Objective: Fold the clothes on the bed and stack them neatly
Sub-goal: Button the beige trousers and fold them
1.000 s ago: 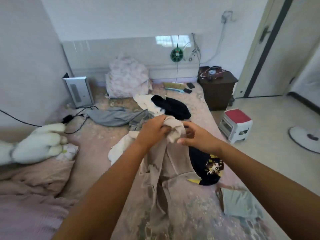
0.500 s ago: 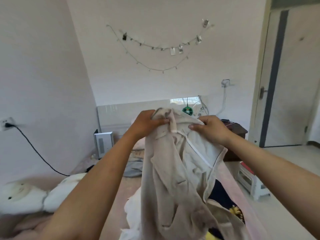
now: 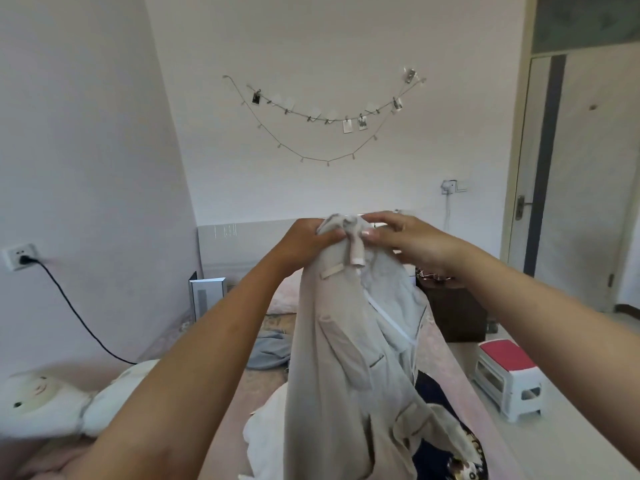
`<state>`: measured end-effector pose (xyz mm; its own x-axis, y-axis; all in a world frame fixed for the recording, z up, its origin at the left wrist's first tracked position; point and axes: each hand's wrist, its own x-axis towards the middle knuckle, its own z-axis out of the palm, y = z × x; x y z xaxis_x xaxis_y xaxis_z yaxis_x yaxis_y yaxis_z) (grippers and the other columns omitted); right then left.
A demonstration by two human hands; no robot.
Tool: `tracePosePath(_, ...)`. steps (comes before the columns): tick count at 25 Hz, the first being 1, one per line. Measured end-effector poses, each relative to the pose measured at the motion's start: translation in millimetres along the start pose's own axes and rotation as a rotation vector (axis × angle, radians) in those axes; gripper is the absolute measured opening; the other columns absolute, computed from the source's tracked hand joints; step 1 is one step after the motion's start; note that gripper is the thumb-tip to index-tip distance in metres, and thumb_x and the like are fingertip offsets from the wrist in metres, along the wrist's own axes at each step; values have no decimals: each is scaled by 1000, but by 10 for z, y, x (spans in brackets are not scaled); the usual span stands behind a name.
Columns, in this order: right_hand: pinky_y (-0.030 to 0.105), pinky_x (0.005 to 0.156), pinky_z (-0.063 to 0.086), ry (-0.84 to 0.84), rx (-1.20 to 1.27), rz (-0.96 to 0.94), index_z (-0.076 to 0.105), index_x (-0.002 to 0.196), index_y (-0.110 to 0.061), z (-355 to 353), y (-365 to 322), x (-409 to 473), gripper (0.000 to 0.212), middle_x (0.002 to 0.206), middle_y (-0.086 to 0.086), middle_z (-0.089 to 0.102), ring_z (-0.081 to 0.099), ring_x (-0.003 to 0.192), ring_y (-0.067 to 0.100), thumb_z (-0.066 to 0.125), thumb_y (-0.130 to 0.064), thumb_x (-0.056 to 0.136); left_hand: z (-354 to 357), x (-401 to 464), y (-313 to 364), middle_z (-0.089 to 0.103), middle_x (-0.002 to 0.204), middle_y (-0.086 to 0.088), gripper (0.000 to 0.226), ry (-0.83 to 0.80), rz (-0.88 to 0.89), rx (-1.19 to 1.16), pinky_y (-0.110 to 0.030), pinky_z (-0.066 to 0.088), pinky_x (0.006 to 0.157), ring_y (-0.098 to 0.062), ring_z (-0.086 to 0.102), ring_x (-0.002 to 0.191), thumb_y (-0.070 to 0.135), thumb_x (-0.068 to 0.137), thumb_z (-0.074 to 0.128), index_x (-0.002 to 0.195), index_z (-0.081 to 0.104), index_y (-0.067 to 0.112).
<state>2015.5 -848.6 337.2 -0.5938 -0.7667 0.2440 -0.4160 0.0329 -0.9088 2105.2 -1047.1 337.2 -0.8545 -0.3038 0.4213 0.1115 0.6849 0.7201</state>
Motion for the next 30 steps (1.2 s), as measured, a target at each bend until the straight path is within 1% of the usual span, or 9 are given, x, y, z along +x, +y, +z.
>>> tracePosePath(3, 23, 56, 42, 116, -185, -48, 68, 86, -14, 19, -240, 94, 16, 68, -3, 54, 50, 59, 9, 81, -23, 87, 50, -13, 98, 63, 100, -10, 41, -46, 26, 11, -29, 41, 72, -15, 52, 87, 32, 106, 50, 103, 67, -6)
tracePosePath(5, 23, 50, 37, 175, -282, -67, 60, 71, -13, 54, -314, 145, 26, 62, -2, 46, 42, 56, 12, 82, -14, 85, 47, -47, 104, 64, 103, -9, 47, -68, 20, -4, -31, 42, 77, -17, 53, 90, 38, 108, 42, 104, 66, -2)
tracePosePath(7, 24, 55, 39, 245, -370, -93, 59, 69, -14, 96, -348, 172, 28, 71, 3, 55, 49, 66, 17, 82, -10, 84, 29, -98, 78, 62, 104, -8, 46, -84, -27, -87, -31, 44, 79, -18, 54, 92, 41, 109, 37, 105, 63, 3)
tracePosePath(11, 27, 67, 36, 337, -449, -135, 58, 73, -11, 222, -328, 220, 23, 86, 8, 58, 51, 84, 23, 75, -3, 87, 132, -262, -34, 58, 119, -5, 34, 59, -19, -234, -32, 47, 92, -18, 56, 108, 33, 107, 46, 131, 55, 9)
tracePosePath(16, 29, 69, 39, 251, -499, -157, 62, 84, -7, 393, -331, 187, 11, 87, 8, 58, 50, 81, 21, 69, -2, 91, 296, -384, -168, 73, 99, -4, 18, 162, 74, -287, -25, 52, 89, -13, 67, 91, 15, 92, 74, 106, 73, 5)
tracePosePath(19, 24, 58, 46, 88, -364, -65, 62, 87, -6, 325, -321, 142, 11, 78, 7, 55, 51, 69, 17, 69, 2, 92, 265, -368, -215, 73, 87, -6, 17, 147, -6, -413, -31, 56, 86, -12, 66, 83, 16, 94, 71, 95, 76, -1)
tracePosePath(21, 23, 56, 48, 36, -358, -7, 64, 94, -1, 294, -285, 119, 8, 79, 8, 56, 53, 68, 17, 69, 4, 91, 259, -372, -233, 73, 84, -6, 13, 125, 16, -308, -30, 55, 83, -12, 65, 79, 9, 90, 75, 94, 76, -3)
tracePosePath(26, 28, 62, 41, 80, -509, -3, 66, 100, -4, 305, -216, 80, 19, 89, 9, 55, 51, 79, 22, 76, 2, 85, 223, -375, -182, 70, 80, -10, 15, 96, -25, -252, -36, 58, 80, -15, 65, 73, 5, 89, 75, 97, 73, -7)
tracePosePath(30, 36, 69, 36, 176, -772, -94, 54, 109, -5, 368, -177, 32, 25, 105, 15, 51, 50, 87, 30, 57, 8, 88, 251, -421, -65, 61, 84, -10, 18, 61, -47, -346, -37, 53, 76, -19, 57, 76, 10, 103, 56, 95, 66, -2)
